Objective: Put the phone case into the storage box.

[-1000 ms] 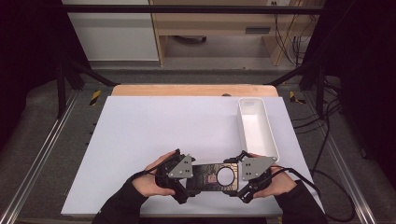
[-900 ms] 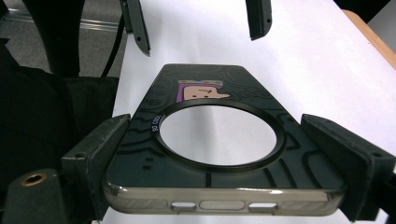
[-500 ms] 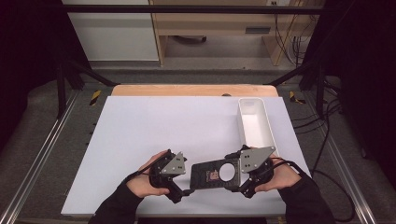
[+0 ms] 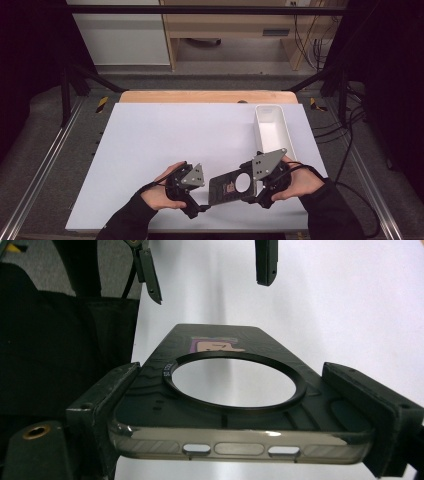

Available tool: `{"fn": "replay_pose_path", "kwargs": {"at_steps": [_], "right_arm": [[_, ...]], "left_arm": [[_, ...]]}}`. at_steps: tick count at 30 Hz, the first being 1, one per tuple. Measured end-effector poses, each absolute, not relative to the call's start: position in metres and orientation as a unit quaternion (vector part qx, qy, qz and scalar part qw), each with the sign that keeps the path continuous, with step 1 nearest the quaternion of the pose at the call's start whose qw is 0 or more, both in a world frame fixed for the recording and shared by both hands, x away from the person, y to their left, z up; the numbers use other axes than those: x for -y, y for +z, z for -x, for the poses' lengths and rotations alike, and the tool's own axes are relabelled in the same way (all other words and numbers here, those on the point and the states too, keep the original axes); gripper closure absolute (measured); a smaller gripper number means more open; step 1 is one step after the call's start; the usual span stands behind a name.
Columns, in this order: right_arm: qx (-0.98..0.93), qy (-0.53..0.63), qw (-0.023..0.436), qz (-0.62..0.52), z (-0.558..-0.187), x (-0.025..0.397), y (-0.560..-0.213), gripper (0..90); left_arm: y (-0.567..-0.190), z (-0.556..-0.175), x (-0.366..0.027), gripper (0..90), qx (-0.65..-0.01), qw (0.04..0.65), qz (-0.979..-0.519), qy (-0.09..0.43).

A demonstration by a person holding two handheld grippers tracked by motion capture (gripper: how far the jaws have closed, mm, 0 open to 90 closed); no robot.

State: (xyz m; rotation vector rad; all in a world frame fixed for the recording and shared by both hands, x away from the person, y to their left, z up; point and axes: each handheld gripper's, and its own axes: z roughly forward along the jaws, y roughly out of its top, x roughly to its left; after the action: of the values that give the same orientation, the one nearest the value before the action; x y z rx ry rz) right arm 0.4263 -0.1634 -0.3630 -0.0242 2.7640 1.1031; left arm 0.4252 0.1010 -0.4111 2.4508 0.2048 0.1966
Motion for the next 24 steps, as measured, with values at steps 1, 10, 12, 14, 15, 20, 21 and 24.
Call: {"fn": "replay_pose_path", "kwargs": {"at_steps": [1, 10, 12, 14, 15, 20, 21, 24], "right_arm": [[-0.927, 0.366, 0.08, 0.007, -0.426, 0.162, -0.362, 12.3], [-0.936, 0.343, 0.069, 0.022, -0.427, 0.152, -0.357, 12.4], [-0.938, 0.339, 0.07, 0.024, -0.427, 0.15, -0.357, 12.5], [-0.939, 0.337, 0.068, 0.025, -0.428, 0.149, -0.357, 12.5], [-0.939, 0.337, 0.067, 0.025, -0.428, 0.148, -0.357, 12.6], [-0.942, 0.329, 0.064, 0.027, -0.429, 0.145, -0.356, 12.6], [-0.942, 0.327, 0.063, 0.026, -0.429, 0.144, -0.355, 12.5], [-0.943, 0.325, 0.064, 0.029, -0.43, 0.142, -0.353, 12.5]], "left_arm": [[-0.412, -0.425, -0.1, 0.0, -0.078, 0.331, -0.938, 0.073], [-0.415, -0.426, -0.092, 0.0, -0.067, 0.323, -0.942, 0.061], [-0.416, -0.426, -0.091, 0.0, -0.062, 0.322, -0.943, 0.059], [-0.416, -0.426, -0.09, 0.0, -0.059, 0.321, -0.943, 0.058], [-0.417, -0.426, -0.089, 0.0, -0.06, 0.322, -0.943, 0.058], [-0.417, -0.427, -0.086, 0.0, -0.056, 0.315, -0.946, 0.055], [-0.417, -0.428, -0.085, 0.0, -0.056, 0.316, -0.946, 0.054], [-0.418, -0.429, -0.083, 0.0, -0.055, 0.314, -0.946, 0.051]]}}
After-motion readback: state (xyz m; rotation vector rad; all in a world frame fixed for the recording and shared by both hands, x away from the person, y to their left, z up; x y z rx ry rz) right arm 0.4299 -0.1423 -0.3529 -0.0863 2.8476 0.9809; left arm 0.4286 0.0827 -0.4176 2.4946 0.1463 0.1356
